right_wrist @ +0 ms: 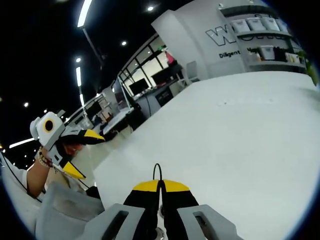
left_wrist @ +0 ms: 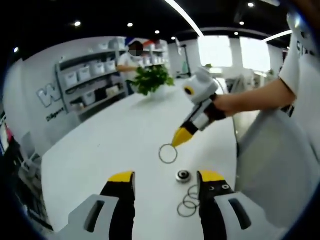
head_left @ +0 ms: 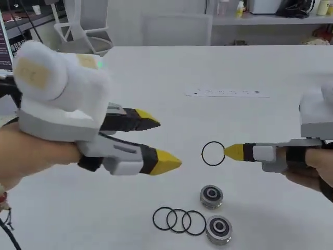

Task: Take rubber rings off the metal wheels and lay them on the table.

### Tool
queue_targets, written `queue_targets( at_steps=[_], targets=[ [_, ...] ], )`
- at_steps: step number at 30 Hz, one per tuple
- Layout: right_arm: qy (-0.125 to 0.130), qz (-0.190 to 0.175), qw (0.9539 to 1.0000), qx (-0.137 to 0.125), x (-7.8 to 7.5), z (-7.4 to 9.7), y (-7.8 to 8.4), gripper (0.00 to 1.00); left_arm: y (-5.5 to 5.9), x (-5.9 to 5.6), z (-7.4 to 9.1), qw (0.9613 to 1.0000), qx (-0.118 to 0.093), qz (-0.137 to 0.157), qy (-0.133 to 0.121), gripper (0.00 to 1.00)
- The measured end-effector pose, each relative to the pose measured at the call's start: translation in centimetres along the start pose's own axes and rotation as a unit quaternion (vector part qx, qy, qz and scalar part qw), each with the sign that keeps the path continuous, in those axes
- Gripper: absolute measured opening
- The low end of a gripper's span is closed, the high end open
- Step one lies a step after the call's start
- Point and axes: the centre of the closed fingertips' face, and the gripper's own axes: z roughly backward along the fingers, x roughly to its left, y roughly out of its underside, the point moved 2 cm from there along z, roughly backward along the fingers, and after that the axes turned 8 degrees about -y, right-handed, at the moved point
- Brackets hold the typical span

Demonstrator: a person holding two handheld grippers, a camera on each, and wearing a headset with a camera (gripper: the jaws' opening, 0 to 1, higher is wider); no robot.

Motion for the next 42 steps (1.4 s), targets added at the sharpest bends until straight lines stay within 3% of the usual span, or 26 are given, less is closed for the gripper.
queue_targets(
  at_steps=[5,13,20,31,36,42],
  targets=[
    [-0.013,0.01,0.9998,-0.009,1.0,-0.1,-0.7,0.0,1.3,1.0,3.2,0.9991,0.008,0.007,-0.04,0.55],
    [-0.034,0.026,0.9989,-0.017,2.5,-0.2,-1.4,0.0,4.1,1.0,6.7,0.9962,0.036,0.01,-0.079,0.6],
    [-0.055,0.023,0.9977,-0.032,3.6,-0.3,-2.0,0.0,6.2,0.9,8.6,0.9934,0.047,0.03,-0.1,0.62],
    [-0.085,0.03,0.9956,-0.026,5.7,-1.6,-2.2,0.0,8.8,0.2,11.1,0.988,0.06,0.064,-0.127,0.63],
    [-0.103,0.033,0.994,-0.008,7.0,-3.3,-1.3,0.0,9.6,0.2,12.0,0.9854,0.063,0.074,-0.14,0.63],
    [-0.119,0.031,0.9915,0.043,8.3,-5.6,1.6,0.0,10.4,0.0,12.3,0.9816,0.058,0.092,-0.157,0.61]
  ],
)
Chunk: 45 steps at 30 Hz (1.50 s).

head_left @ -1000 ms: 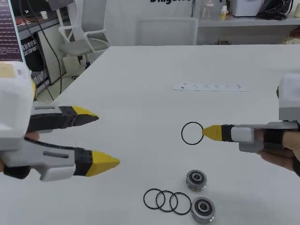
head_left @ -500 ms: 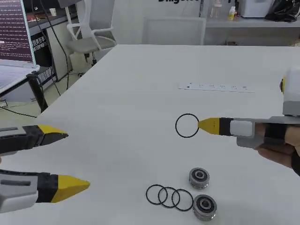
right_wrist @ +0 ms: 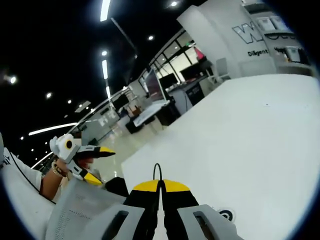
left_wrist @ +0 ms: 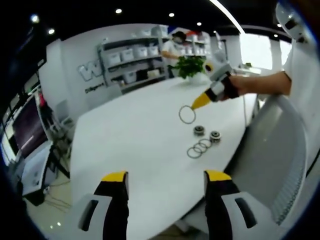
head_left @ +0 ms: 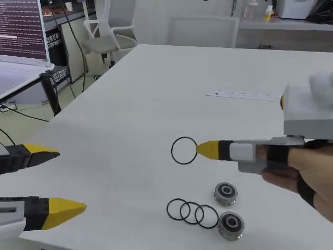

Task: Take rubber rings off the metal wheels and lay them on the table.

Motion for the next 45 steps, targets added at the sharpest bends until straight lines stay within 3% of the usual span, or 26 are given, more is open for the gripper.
queue_targets(
  at_steps=[4,6,8,12,17,25,28,45],
  targets=[
    [-0.005,-0.006,0.9998,0.019,0.1,-1.4,1.5,0.0,0.4,-0.3,-0.3,0.9999,-0.005,0.011,0.0,0.59],
    [-0.013,-0.035,0.9988,0.031,-0.1,-2.4,3.0,0.0,0.5,-0.5,-0.5,0.9998,-0.006,0.019,0.002,0.58],
    [-0.002,-0.053,0.9977,0.043,-0.9,-3.0,4.1,0.0,0.5,-0.5,-0.6,0.9998,-0.002,0.018,0.0,0.59],
    [0.015,-0.044,0.9944,0.095,-1.8,-3.8,6.5,0.0,0.3,-0.6,-0.7,0.9998,-0.006,0.02,0.001,0.59],
    [0.024,-0.023,0.9903,0.135,-2.2,-4.6,8.5,0.0,0.3,-0.7,-0.6,0.9996,-0.007,0.027,-0.001,0.58],
    [0.037,-0.031,0.9906,0.128,-3.1,-5.4,8.2,0.0,0.2,-0.8,-0.4,0.9997,-0.008,0.022,0.001,0.57],
    [0.058,-0.021,0.9888,0.136,-3.8,-5.4,8.6,0.0,0.2,-0.8,-0.4,0.9997,-0.008,0.023,0.002,0.56],
    [0.077,-0.03,0.9881,0.129,-4.8,-5.5,8.6,0.0,0.1,-1.1,-0.5,1.0,0.004,0.006,0.005,0.56]
  ],
)
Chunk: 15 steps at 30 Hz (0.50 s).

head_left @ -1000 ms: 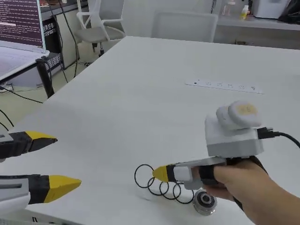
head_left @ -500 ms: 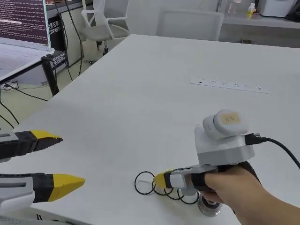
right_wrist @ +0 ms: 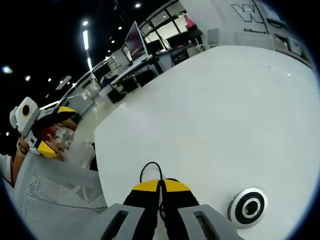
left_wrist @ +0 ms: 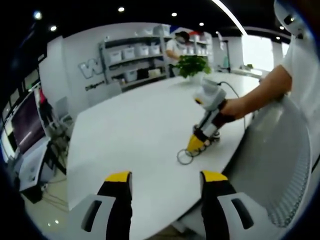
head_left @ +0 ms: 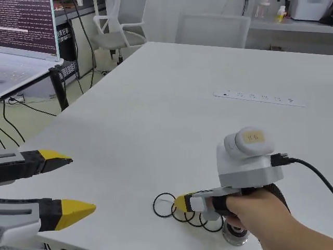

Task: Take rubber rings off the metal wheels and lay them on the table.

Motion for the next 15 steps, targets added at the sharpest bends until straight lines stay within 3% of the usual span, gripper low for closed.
queue_targets(
  at_steps=[15],
  targets=[
    [0.018,0.045,0.9987,0.013,-0.15,0.29,-0.01,0.04,-0.15,-0.04,-0.2,1.0,0.001,-0.004,0.006,0.53]
  ],
)
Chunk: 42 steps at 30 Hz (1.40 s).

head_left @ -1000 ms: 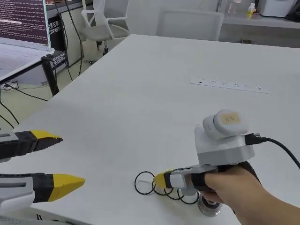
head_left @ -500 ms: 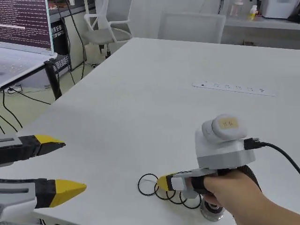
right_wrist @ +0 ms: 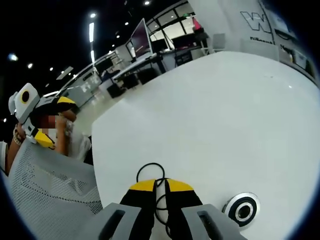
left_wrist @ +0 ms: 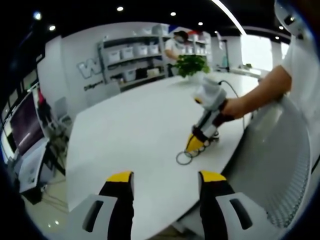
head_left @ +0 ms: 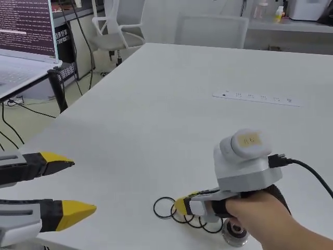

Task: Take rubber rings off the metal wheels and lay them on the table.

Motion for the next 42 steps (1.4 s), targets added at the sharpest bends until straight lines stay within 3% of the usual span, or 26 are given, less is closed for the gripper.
queue_targets(
  at_steps=[5,11,16,24,28,30,32,38,42],
  targets=[
    [-0.002,0.02,0.9998,-0.002,0.1,1.0,-0.8,0.06,0.0,0.0,0.0,1.0,0.0,0.001,0.002,0.53],
    [-0.01,0.063,0.9977,0.022,0.5,2.8,-1.1,0.11,0.1,-0.2,-0.1,0.9999,0.006,0.0,0.009,0.53],
    [-0.013,0.112,0.9926,0.044,1.0,4.6,-1.1,0.18,-0.5,-0.5,-0.3,0.9998,-0.009,0.009,0.016,0.55],
    [-0.027,0.157,0.9862,0.047,2.6,8.0,-0.8,0.36,-0.7,-1.0,-1.1,0.9996,-0.009,0.013,0.024,0.61],
    [-0.023,0.163,0.986,0.026,2.7,10.0,-1.1,0.44,-0.8,-1.2,-1.4,0.9994,-0.01,0.014,0.031,0.61],
    [-0.032,0.141,0.9895,-0.001,3.1,11.2,-1.6,0.46,-0.9,-1.3,-1.6,0.9992,-0.01,0.014,0.035,0.61],
    [-0.031,0.142,0.9892,-0.019,3.2,12.4,-1.9,0.49,-0.9,-1.3,-1.7,0.9991,-0.01,0.013,0.038,0.62],
    [-0.003,0.174,0.9826,-0.065,3.3,16.5,-2.3,0.66,-0.8,-1.5,-2.2,0.9988,-0.008,0.018,0.044,0.67],
    [0.014,0.174,0.9794,-0.102,3.1,18.7,-2.1,0.78,-0.8,-1.9,-2.5,0.9984,-0.007,0.02,0.052,0.71]
  ],
)
